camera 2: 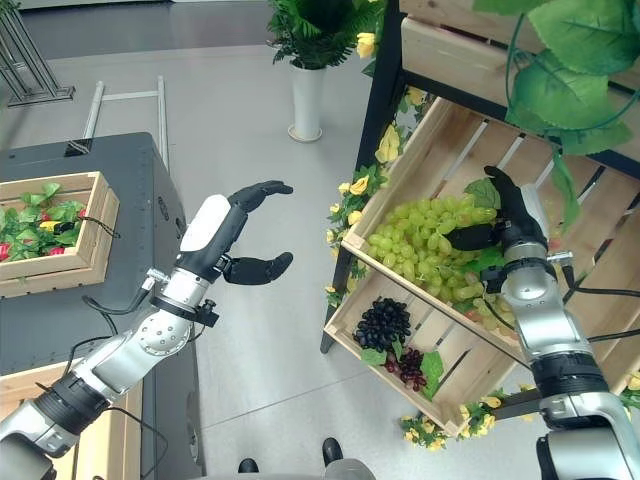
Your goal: Pick up the fruits from the basket on one side to the basket on the other side
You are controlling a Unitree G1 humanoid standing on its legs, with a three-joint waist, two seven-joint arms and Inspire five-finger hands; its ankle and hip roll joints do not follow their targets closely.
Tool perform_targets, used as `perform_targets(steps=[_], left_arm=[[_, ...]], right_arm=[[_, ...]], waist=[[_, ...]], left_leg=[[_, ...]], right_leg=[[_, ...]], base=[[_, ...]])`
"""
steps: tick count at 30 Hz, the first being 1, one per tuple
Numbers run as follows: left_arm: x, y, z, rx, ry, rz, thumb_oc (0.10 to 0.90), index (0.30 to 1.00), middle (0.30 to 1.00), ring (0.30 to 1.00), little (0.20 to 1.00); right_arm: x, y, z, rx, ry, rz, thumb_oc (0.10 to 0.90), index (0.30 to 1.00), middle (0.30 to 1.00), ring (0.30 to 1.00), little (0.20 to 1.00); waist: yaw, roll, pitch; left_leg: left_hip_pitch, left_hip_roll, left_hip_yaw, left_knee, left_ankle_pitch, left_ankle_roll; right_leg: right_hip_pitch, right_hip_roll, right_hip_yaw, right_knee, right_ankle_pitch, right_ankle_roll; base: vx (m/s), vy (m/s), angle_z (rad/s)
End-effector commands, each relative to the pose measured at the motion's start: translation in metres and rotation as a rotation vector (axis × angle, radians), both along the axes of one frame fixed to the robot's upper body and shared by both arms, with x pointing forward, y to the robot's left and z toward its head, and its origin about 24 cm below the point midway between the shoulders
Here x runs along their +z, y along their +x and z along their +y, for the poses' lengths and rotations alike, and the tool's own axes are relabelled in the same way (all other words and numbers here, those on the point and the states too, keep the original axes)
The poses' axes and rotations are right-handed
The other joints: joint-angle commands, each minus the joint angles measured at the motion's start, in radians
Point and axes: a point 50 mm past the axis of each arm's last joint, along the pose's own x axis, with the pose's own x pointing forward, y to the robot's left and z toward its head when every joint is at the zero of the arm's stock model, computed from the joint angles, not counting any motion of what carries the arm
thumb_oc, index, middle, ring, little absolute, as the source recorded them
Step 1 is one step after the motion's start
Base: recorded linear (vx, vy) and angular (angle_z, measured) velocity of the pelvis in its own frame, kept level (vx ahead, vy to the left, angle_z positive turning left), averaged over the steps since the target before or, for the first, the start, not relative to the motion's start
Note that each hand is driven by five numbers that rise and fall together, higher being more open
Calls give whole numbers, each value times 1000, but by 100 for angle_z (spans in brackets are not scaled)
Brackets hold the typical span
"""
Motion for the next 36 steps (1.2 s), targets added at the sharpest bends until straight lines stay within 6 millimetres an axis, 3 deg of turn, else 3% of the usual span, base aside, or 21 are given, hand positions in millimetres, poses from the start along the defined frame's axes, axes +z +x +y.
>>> perform_targets(steps=[1, 8, 15, 23, 36], left_arm=[[54, 8, -16, -80, -114, -230, 800, 900, 900, 900, 900], [52, 8, -13, -38, -116, -228, 800, 900, 900, 900, 900], [51, 10, -4, 17, -123, -235, 800, 900, 900, 900, 900], [46, 11, 2, 44, -123, -232, 800, 900, 900, 900, 900], [43, 12, 8, 52, -103, -228, 800, 900, 900, 900, 900]], right_arm=[[70, -17, -42, -267, -224, -240, 800, 900, 900, 900, 900], [87, -29, -26, -262, -163, -409, 800, 900, 900, 900, 900], [76, -41, 7, -9, -11, -399, 800, 900, 900, 900, 900], [80, -53, 32, 221, 56, -452, 800, 900, 900, 900, 900], [66, -51, 34, 414, 37, -198, 800, 900, 900, 900, 900]], waist=[[-8, 4, -65], [-30, 23, -60], [-58, 36, -52], [-65, 37, -56], [-64, 18, -63]], left_leg=[[4, 30, -88, 2, -59, -8], [6, 33, -79, 2, -63, -7], [9, 37, -63, 2, -62, -8], [17, 40, -52, 2, -73, -10], [14, 44, -48, 2, -75, -15]], right_leg=[[-13, 82, -46, 9, 45, -52], [-14, 85, -24, 10, 41, -53], [-20, 88, -7, 17, 37, -56], [-15, 88, -11, 20, 26, -57], [-17, 89, -24, 24, 20, -54]], base=[[0, 0, 0], [0, 0, 0], [-18, 21, -10], [-10, 1, -3], [-5, -3, 0]])
